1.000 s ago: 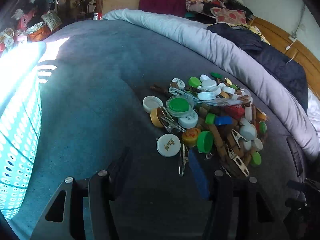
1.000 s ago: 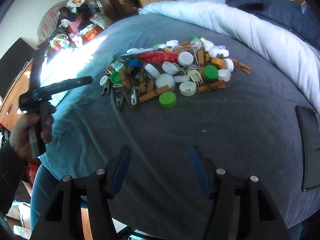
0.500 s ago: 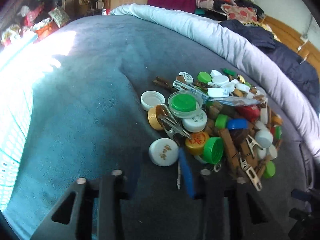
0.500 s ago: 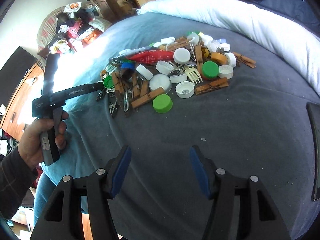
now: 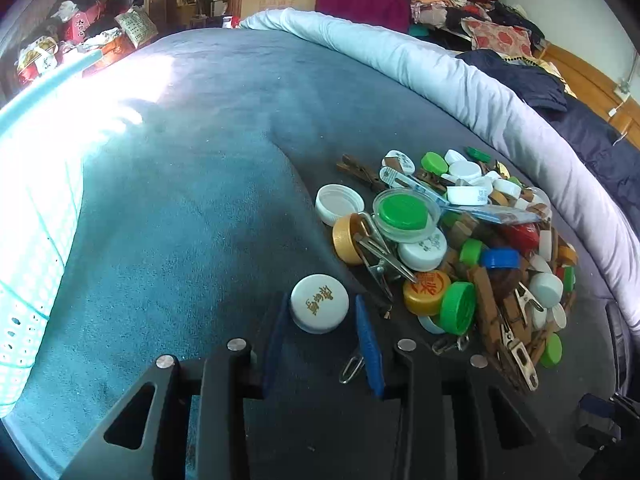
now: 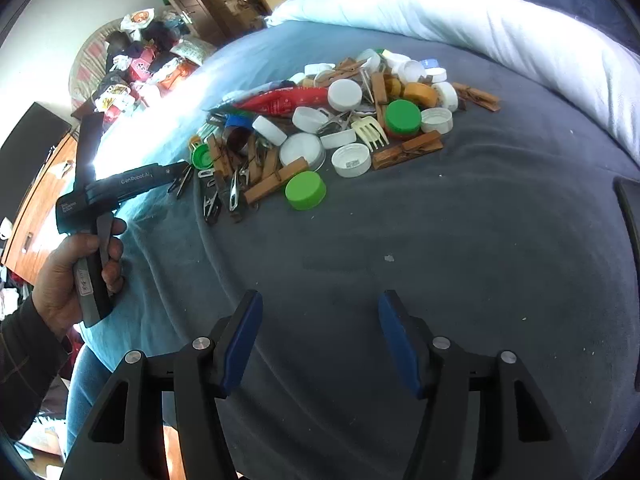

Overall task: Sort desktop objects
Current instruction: 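Grasp a white printed cap with the left tool while the right tool grasps a green cap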

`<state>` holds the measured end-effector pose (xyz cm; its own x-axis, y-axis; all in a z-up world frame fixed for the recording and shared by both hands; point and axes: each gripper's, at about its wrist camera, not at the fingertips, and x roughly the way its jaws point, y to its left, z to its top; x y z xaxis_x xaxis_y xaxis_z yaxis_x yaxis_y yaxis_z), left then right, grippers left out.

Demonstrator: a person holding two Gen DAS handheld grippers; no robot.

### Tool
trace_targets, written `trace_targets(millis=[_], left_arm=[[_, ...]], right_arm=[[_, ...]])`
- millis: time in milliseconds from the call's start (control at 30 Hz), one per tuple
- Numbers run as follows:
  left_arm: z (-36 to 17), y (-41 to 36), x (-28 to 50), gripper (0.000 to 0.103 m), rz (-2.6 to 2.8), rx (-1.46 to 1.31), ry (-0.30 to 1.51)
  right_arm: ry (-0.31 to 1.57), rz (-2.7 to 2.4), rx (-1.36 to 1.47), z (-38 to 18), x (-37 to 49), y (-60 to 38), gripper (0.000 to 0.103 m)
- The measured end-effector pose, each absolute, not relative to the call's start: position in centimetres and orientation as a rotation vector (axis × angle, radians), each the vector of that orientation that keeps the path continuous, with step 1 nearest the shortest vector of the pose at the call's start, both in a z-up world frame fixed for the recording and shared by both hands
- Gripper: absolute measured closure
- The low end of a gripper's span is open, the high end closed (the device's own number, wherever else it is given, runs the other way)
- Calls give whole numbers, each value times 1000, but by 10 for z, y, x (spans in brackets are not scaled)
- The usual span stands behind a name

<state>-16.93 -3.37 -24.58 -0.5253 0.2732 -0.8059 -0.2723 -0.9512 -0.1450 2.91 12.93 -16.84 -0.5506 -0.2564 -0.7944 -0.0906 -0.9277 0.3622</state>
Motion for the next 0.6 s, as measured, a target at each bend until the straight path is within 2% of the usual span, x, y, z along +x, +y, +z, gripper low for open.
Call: trace_targets(millis=[67, 167, 333, 600], left_arm=[[-244, -33, -167, 72, 2520, -1315, 24], [-235, -39, -158, 72, 2545, -1280, 8], [-219, -54, -142, 72, 2571, -1231, -51], [-219, -43, -146, 72, 2552, -1243, -44]], right_arm=[[-551, -2624, 1437, -169, 29, 129, 43], [-521, -2636, 1414, -165, 28, 127, 47], [-460, -2643, 1365, -160, 13, 125, 62], [-397, -2630, 1348, -169, -38, 120, 64]])
